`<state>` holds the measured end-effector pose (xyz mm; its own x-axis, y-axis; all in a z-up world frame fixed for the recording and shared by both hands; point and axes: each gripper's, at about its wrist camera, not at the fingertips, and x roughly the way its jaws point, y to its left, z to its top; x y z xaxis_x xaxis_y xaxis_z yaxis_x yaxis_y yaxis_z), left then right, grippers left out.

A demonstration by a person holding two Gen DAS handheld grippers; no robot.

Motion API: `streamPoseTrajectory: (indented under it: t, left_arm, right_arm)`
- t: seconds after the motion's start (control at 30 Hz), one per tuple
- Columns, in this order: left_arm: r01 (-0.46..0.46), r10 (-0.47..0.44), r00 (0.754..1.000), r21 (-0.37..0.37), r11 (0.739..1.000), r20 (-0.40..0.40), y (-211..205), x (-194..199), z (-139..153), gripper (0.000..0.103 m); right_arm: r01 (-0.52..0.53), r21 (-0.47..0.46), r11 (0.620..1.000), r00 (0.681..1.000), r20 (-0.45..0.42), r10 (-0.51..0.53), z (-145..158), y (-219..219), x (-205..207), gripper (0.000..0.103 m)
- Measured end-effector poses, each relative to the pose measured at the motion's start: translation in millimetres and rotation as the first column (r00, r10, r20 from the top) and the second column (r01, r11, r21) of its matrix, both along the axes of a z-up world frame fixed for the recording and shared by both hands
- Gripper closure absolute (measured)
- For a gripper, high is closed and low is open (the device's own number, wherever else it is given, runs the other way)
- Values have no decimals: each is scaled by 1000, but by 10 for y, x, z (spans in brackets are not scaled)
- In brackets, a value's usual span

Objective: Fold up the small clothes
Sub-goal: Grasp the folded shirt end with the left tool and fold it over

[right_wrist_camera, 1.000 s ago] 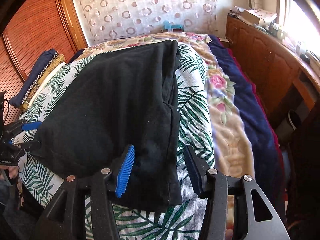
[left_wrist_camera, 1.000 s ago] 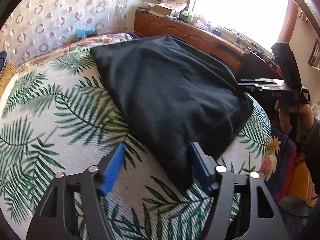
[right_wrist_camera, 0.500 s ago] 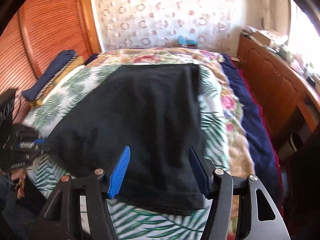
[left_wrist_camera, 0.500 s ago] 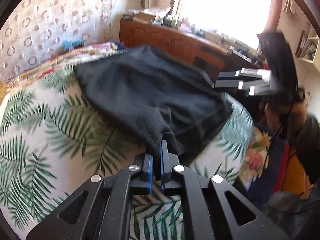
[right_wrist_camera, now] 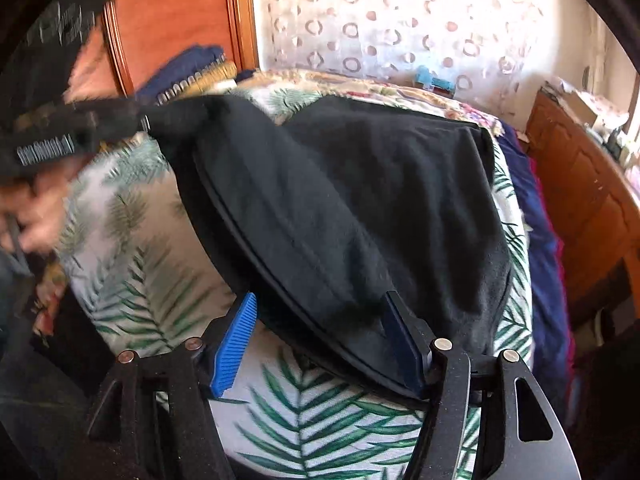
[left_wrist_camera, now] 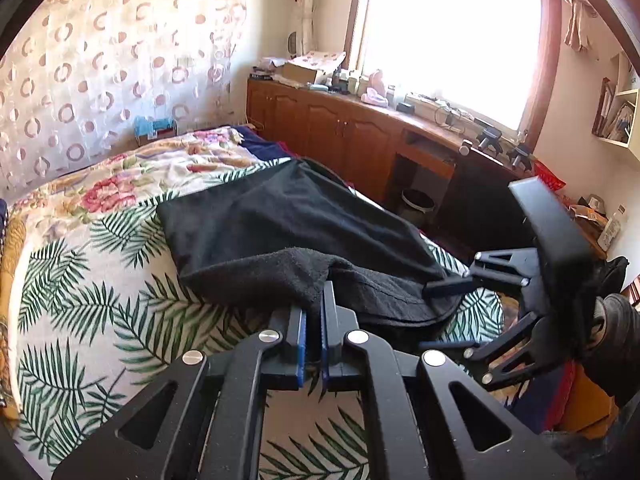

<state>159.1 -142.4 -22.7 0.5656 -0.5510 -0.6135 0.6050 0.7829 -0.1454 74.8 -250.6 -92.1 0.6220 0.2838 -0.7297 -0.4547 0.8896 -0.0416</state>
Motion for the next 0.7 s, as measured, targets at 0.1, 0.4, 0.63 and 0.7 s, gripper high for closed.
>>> streamPoseTrajectory:
  t: [0.1,0.4,0.63,0.7]
  left_arm:
    - [-6,7,1000,-8,1000,9,5,24,29,97]
    - [-22,23,1000,-39,999,19,22,112,88,97]
    - [-40,41,999,-57,998,24,101,116,109,97]
    - [-43,45,999,-65,997,24,130,120,129,97]
  right_arm:
    - [8,-9,1000,1000,-7,-8,-42,-32,46,37]
    - [20,-134,991,1000,19,-17,-119,-36,75,37]
    - [38,-151,988,998,53,-30,-65,-95,137,42]
    - [44,-159,986,998,50,-37,-39,-115,189,79]
